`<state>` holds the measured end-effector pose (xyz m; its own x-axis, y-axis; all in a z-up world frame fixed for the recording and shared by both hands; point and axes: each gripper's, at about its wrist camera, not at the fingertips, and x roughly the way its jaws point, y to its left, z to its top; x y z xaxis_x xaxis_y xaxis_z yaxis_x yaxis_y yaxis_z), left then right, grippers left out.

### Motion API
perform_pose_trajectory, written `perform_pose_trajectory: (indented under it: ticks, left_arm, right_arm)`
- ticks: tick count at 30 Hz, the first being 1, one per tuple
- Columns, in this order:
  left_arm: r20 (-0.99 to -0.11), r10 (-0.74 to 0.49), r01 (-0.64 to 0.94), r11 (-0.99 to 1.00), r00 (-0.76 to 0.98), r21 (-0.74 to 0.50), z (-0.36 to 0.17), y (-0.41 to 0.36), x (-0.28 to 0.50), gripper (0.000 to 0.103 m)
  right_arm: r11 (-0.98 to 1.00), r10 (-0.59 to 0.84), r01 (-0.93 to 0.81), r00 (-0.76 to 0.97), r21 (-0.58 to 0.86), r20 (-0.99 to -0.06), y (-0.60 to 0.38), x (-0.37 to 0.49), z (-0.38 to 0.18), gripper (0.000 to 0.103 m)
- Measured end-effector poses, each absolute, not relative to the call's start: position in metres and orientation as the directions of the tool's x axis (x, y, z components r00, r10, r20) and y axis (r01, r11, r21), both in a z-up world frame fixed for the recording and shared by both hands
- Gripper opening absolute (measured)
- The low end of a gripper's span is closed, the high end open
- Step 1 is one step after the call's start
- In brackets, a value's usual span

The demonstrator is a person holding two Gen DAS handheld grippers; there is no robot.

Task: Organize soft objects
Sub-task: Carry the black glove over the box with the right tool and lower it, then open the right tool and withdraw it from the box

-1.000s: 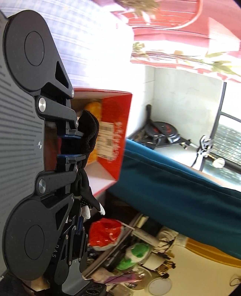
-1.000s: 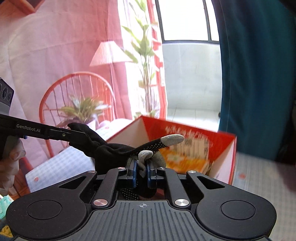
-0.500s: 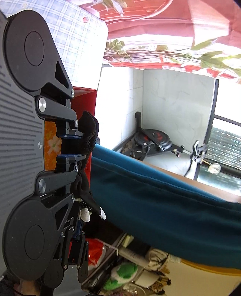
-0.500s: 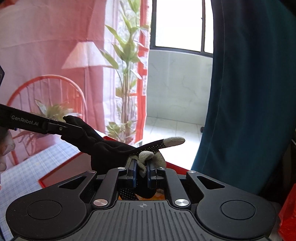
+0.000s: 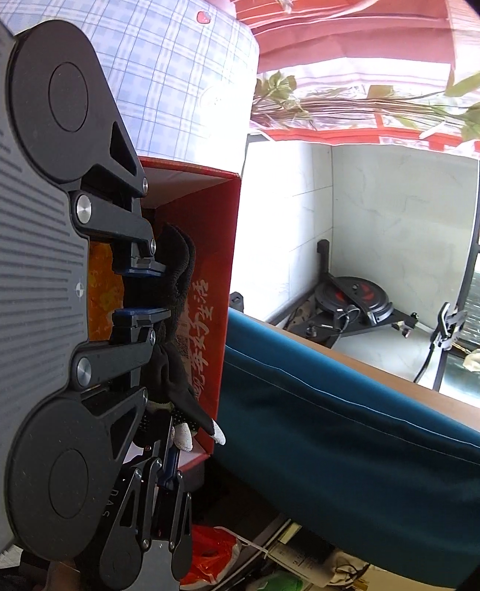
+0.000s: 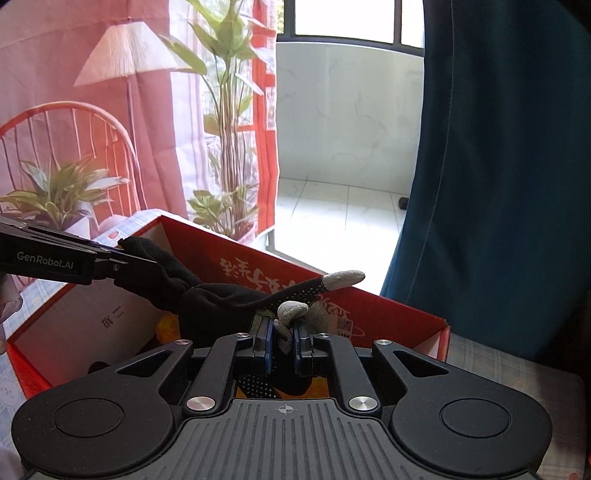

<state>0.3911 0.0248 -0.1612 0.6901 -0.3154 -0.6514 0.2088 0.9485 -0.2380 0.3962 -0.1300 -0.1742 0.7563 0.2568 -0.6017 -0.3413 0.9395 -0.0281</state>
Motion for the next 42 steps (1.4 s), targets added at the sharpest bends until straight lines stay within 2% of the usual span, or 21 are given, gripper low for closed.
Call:
perform_pose_trajectory:
  ticks: [5,6,8,10,12,17,20,27,32,36,42]
  left_arm:
    - [-0.674,-0.309,0.202,0.951,0.671,-0.235,-0.169,0.024,0.401,0.021]
    - [-0.679,-0.3,0.194,0.954,0.67,-0.231,-0.169,0.024,0.402,0.024]
    - [-0.687,-0.292,0.188,0.956,0.665,-0.224,-0.171,0.025,0.404,0.029]
    - [-0.688,-0.286,0.191,0.958,0.667,-0.213,-0.17,0.025,0.402,0.039]
    - [-0.684,-0.284,0.198,0.959,0.672,-0.204,-0.166,0.026,0.399,0.043]
    - [-0.673,-0.283,0.208,0.959,0.683,-0.192,-0.154,0.025,0.386,0.045]
    - [-0.664,-0.272,0.215,0.962,0.697,-0.168,-0.146,0.025,0.374,0.052]
    - [-0.654,-0.248,0.219,0.967,0.715,-0.128,-0.128,0.029,0.332,0.053]
    - [-0.648,-0.261,0.242,0.963,0.716,-0.12,-0.12,0.037,0.289,0.057]
    - [-0.642,-0.274,0.257,0.959,0.716,-0.122,-0.119,0.049,0.253,0.07]
    - [-0.669,-0.299,0.269,0.951,0.68,-0.152,-0.14,0.062,0.206,0.078]
  right_arm:
    - [0.945,0.238,-0.326,0.743,-0.028,-0.625,-0.132,0.404,-0.179,0.011]
    - [0.948,0.227,-0.317,0.745,-0.034,-0.627,-0.132,0.404,-0.18,0.012]
    - [0.953,0.215,-0.302,0.75,-0.034,-0.625,-0.134,0.405,-0.181,0.022]
    - [0.955,0.215,-0.295,0.751,-0.025,-0.624,-0.137,0.404,-0.181,0.022]
    - [0.956,0.217,-0.294,0.75,-0.021,-0.625,-0.138,0.401,-0.18,0.022]
    - [0.955,0.231,-0.296,0.752,-0.003,-0.617,-0.138,0.389,-0.174,0.022]
    - [0.952,0.242,-0.306,0.755,-0.001,-0.61,-0.137,0.376,-0.167,0.022]
    - [0.945,0.273,-0.325,0.77,0.014,-0.577,-0.131,0.336,-0.148,0.023]
    - [0.941,0.299,-0.336,0.778,0.036,-0.553,-0.127,0.297,-0.135,0.04]
    - [0.937,0.319,-0.346,0.783,0.052,-0.534,-0.128,0.262,-0.129,0.053]
    - [0.936,0.327,-0.344,0.771,0.074,-0.547,-0.128,0.214,-0.142,0.071]
